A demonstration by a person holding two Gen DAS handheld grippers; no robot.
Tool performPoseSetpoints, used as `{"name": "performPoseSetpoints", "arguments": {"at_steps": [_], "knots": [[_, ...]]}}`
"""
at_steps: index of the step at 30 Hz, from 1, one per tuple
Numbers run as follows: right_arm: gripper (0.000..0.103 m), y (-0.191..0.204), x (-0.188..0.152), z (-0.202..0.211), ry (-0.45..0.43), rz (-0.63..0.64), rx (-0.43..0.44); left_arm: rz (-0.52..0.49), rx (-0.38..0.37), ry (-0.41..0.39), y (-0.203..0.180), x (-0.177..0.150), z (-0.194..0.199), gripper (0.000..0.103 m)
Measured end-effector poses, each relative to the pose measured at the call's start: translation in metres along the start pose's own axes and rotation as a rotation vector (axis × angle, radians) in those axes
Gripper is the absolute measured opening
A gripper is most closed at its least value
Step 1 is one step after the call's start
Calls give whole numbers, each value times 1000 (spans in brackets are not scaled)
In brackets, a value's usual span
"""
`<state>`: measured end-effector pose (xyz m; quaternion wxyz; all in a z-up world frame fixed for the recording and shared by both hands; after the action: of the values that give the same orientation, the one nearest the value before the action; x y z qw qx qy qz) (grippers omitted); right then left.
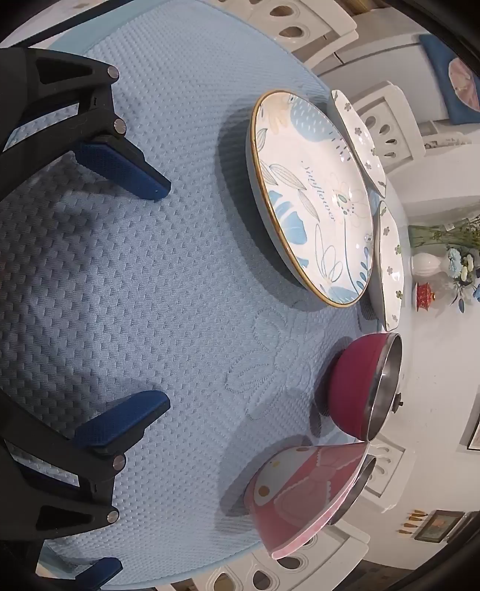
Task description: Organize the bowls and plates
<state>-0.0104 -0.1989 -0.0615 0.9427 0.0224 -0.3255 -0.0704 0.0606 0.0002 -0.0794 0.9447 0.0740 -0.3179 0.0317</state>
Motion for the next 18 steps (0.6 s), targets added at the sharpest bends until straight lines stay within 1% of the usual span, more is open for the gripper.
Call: {"name": "performPoseSetpoints", "arguments": {"at_steps": [3, 5, 7, 9, 11, 12, 13, 14, 17, 18], "knots": [[103, 0, 0, 0, 1, 1, 0, -7, -9, 16, 1, -1, 0, 103], [103, 0, 0, 0, 2, 2, 3, -30, -36, 40, 2, -3, 0, 103], [103, 1, -2, 1, 6, 7, 7, -71, -67, 67, 3, -5, 1, 103], [103, 2, -6, 3, 40, 2, 12, -107, -79, 85, 0, -5, 0, 103], [103, 3, -10, 3, 99, -5, 14, -145, -96, 110, -2, -9, 3, 103], [103, 4, -12, 4, 142, -5, 21, -154, -88, 110, -1, -11, 4, 103], [103, 5, -13, 2, 170, 0, 25, -157, -72, 104, 3, -12, 6, 102], [103, 5, -14, 0, 221, -6, 29, -147, -43, 85, 10, -11, 12, 102], [103, 6, -18, -4, 350, -16, 28, -121, -34, 47, 23, -3, 34, 102], [103, 7, -18, -3, 378, -24, 17, -115, -31, 29, 29, 1, 44, 102]]}}
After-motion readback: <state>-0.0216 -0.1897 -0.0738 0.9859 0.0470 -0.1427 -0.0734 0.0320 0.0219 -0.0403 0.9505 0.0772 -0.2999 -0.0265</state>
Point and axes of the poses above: each gripper's, at about its wrist camera, not at the fingertips, and z roughly against the way its jaws point, y to its left, x to its top, the point moved 10 cm from there along -z, roughly the way its jaws point, and after that the axes turned 9 degrees about x, right-handed, at the moved point
